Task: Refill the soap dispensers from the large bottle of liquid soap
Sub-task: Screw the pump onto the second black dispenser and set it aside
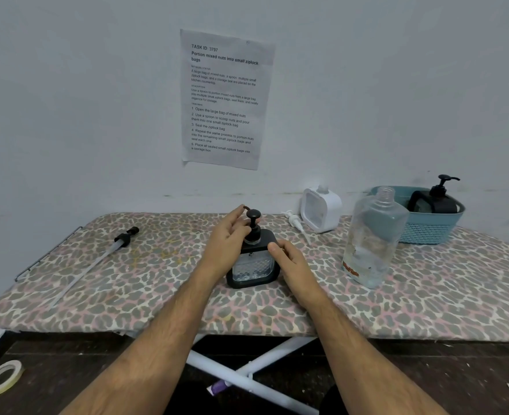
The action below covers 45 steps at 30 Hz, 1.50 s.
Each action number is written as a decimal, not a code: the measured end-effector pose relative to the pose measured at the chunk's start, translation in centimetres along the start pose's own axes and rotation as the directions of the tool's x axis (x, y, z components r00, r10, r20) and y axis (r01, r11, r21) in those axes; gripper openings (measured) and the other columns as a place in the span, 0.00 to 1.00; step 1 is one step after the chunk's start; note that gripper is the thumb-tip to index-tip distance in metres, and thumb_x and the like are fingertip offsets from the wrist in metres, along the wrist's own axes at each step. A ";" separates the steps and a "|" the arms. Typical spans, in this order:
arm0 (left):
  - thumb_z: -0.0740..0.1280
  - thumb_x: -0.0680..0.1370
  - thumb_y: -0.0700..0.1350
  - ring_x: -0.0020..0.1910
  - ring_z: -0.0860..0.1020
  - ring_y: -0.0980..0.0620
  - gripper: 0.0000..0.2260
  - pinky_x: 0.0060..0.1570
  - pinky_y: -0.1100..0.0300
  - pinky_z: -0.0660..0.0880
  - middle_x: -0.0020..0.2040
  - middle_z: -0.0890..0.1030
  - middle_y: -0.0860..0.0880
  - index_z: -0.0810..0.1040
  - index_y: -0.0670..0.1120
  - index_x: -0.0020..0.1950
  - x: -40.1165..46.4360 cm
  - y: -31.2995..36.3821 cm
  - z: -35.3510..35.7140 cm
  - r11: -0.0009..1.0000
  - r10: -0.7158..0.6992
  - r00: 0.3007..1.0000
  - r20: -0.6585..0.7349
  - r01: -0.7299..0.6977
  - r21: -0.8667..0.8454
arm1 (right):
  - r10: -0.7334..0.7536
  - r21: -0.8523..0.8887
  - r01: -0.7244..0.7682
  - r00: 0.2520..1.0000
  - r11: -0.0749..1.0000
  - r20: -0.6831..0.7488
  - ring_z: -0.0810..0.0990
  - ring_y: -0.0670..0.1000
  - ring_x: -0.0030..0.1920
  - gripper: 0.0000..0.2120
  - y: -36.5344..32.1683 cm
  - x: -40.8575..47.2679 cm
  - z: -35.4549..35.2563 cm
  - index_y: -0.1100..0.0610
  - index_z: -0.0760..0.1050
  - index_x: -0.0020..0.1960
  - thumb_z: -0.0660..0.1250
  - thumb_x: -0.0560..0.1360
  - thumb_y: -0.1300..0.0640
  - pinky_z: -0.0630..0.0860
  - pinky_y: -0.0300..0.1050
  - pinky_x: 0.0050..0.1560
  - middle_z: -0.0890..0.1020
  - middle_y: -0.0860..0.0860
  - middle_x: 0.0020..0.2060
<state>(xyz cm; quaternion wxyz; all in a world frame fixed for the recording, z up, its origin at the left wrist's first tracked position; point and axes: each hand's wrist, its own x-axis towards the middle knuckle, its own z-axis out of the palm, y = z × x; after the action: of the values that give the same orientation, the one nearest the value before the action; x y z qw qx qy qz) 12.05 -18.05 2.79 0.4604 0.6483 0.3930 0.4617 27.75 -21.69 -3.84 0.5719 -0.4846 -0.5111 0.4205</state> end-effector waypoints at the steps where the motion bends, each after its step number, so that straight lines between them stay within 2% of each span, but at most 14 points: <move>1: 0.61 0.82 0.43 0.66 0.75 0.57 0.21 0.70 0.54 0.69 0.65 0.80 0.50 0.68 0.47 0.75 0.1 -0.1 0.0 1.000 -0.011 1.000 0.009 0.010 0.008 | 0.000 -0.005 0.000 1.000 1.000 -0.002 0.81 0.39 0.43 0.15 0.0 0.0 0.0 0.59 0.76 0.57 0.65 0.79 0.47 0.75 0.34 0.43 0.82 0.47 0.45; 4: 0.62 0.83 0.45 0.64 0.77 0.59 0.20 0.66 0.58 0.72 0.64 0.80 0.52 0.69 0.48 0.75 0.1 -0.1 0.2 0.999 -0.007 1.000 0.008 0.007 0.032 | 0.001 -0.003 -0.001 1.000 1.000 -0.011 0.83 0.43 0.46 0.16 0.1 0.0 0.0 0.58 0.77 0.58 0.66 0.79 0.47 0.76 0.36 0.45 0.83 0.50 0.47; 7: 0.70 0.78 0.48 0.60 0.78 0.59 0.20 0.59 0.61 0.75 0.59 0.80 0.54 0.74 0.50 0.70 -0.2 -0.1 0.2 0.994 0.064 0.993 -0.099 -0.054 0.096 | 0.010 0.002 -0.010 1.000 1.000 -0.013 0.84 0.44 0.47 0.14 0.0 -0.1 0.0 0.58 0.77 0.58 0.65 0.80 0.48 0.77 0.36 0.45 0.84 0.50 0.48; 12: 0.79 0.69 0.47 0.49 0.78 0.66 0.31 0.52 0.68 0.72 0.46 0.78 0.54 0.71 0.54 0.69 -0.4 -0.1 0.2 0.984 0.112 0.979 -0.173 -0.086 0.154 | 0.010 0.008 -0.010 1.000 1.000 -0.020 0.84 0.47 0.48 0.16 0.0 -0.1 0.0 0.57 0.77 0.59 0.66 0.79 0.46 0.77 0.38 0.46 0.84 0.51 0.49; 15: 0.79 0.69 0.45 0.48 0.78 0.66 0.33 0.55 0.63 0.73 0.44 0.79 0.56 0.70 0.54 0.70 -0.2 -0.3 0.4 0.984 0.111 0.977 -0.180 -0.082 0.161 | 0.015 0.007 -0.015 1.000 1.000 -0.021 0.84 0.46 0.48 0.17 0.1 -0.1 0.0 0.57 0.77 0.60 0.66 0.79 0.46 0.77 0.38 0.46 0.84 0.51 0.49; 18: 0.77 0.71 0.45 0.55 0.79 0.62 0.29 0.60 0.58 0.74 0.46 0.82 0.59 0.70 0.55 0.70 -0.3 -0.5 0.1 0.985 0.106 0.981 -0.162 -0.081 0.152 | 0.018 0.007 -0.018 0.999 1.000 -0.035 0.84 0.45 0.48 0.15 0.3 -0.1 -0.1 0.56 0.78 0.59 0.66 0.79 0.46 0.77 0.38 0.48 0.84 0.49 0.49; 21: 0.72 0.77 0.42 0.53 0.79 0.68 0.25 0.58 0.62 0.75 0.51 0.82 0.61 0.70 0.55 0.71 -0.8 -0.6 -0.1 0.983 0.101 0.987 -0.121 -0.080 0.167 | 0.015 -0.003 -0.015 0.999 1.000 -0.040 0.84 0.45 0.49 0.16 0.3 0.0 0.0 0.55 0.78 0.59 0.66 0.79 0.45 0.77 0.40 0.49 0.84 0.49 0.49; 24: 0.64 0.80 0.39 0.55 0.77 0.69 0.21 0.58 0.62 0.75 0.62 0.80 0.54 0.70 0.58 0.70 -0.8 -0.8 -0.1 0.984 0.081 0.995 -0.064 -0.069 0.167 | 0.014 -0.026 -0.015 0.999 1.000 -0.046 0.83 0.43 0.48 0.20 0.2 0.0 0.0 0.55 0.78 0.60 0.67 0.77 0.42 0.76 0.38 0.48 0.84 0.48 0.49; 27: 0.59 0.80 0.40 0.64 0.74 0.63 0.20 0.67 0.55 0.72 0.66 0.78 0.52 0.71 0.54 0.70 -0.5 -0.5 -0.2 0.986 0.065 0.998 -0.026 -0.060 0.152 | 0.014 -0.034 -0.016 0.999 0.999 -0.051 0.83 0.43 0.48 0.20 0.4 0.1 0.0 0.56 0.77 0.60 0.67 0.77 0.42 0.76 0.38 0.48 0.84 0.48 0.49; 29: 0.59 0.81 0.40 0.63 0.75 0.60 0.18 0.65 0.56 0.73 0.63 0.78 0.54 0.72 0.52 0.71 -0.3 -0.2 -0.2 0.987 0.071 0.996 -0.048 -0.063 0.151 | 0.017 -0.041 -0.020 0.998 0.999 -0.054 0.83 0.45 0.50 0.22 0.5 0.1 0.0 0.56 0.77 0.61 0.67 0.76 0.40 0.76 0.39 0.50 0.84 0.49 0.51; 32: 0.68 0.79 0.42 0.54 0.77 0.65 0.19 0.52 0.69 0.74 0.54 0.78 0.57 0.73 0.51 0.69 -0.3 0.2 -0.1 0.977 0.118 0.989 -0.092 -0.099 0.188 | 0.021 -0.040 -0.023 0.998 0.999 -0.051 0.83 0.46 0.51 0.24 0.5 0.1 -0.1 0.56 0.77 0.62 0.68 0.76 0.39 0.77 0.41 0.51 0.84 0.50 0.51; 36: 0.77 0.71 0.47 0.53 0.78 0.60 0.26 0.54 0.64 0.74 0.50 0.79 0.54 0.74 0.55 0.67 -0.2 -0.3 -0.2 0.969 0.119 0.986 -0.116 -0.090 0.228 | 0.032 -0.013 -0.033 0.998 0.999 -0.045 0.84 0.46 0.49 0.18 0.3 0.0 0.0 0.57 0.77 0.61 0.67 0.79 0.45 0.77 0.39 0.48 0.84 0.50 0.50; 41: 0.75 0.74 0.45 0.55 0.79 0.62 0.22 0.56 0.63 0.75 0.51 0.83 0.57 0.74 0.54 0.66 -0.3 -0.1 -0.6 0.975 0.104 0.989 -0.102 -0.081 0.209 | 0.077 0.029 -0.076 0.997 0.997 -0.019 0.85 0.49 0.51 0.16 -0.5 0.1 0.0 0.56 0.77 0.60 0.66 0.79 0.46 0.78 0.42 0.50 0.85 0.52 0.52; 45: 0.70 0.77 0.44 0.58 0.80 0.59 0.18 0.62 0.54 0.76 0.57 0.83 0.53 0.76 0.50 0.67 -0.5 -0.3 -0.9 0.977 0.079 0.996 -0.044 -0.069 0.203 | 0.081 0.021 -0.081 0.997 0.996 0.019 0.83 0.50 0.55 0.14 -1.6 0.4 -0.3 0.55 0.76 0.63 0.66 0.80 0.51 0.77 0.40 0.50 0.84 0.51 0.54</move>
<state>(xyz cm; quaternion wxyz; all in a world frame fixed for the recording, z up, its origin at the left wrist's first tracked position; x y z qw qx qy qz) 11.02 -18.26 2.55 0.3646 0.6935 0.4252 0.4532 28.04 -21.65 -2.22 0.5551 -0.4946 -0.4916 0.4534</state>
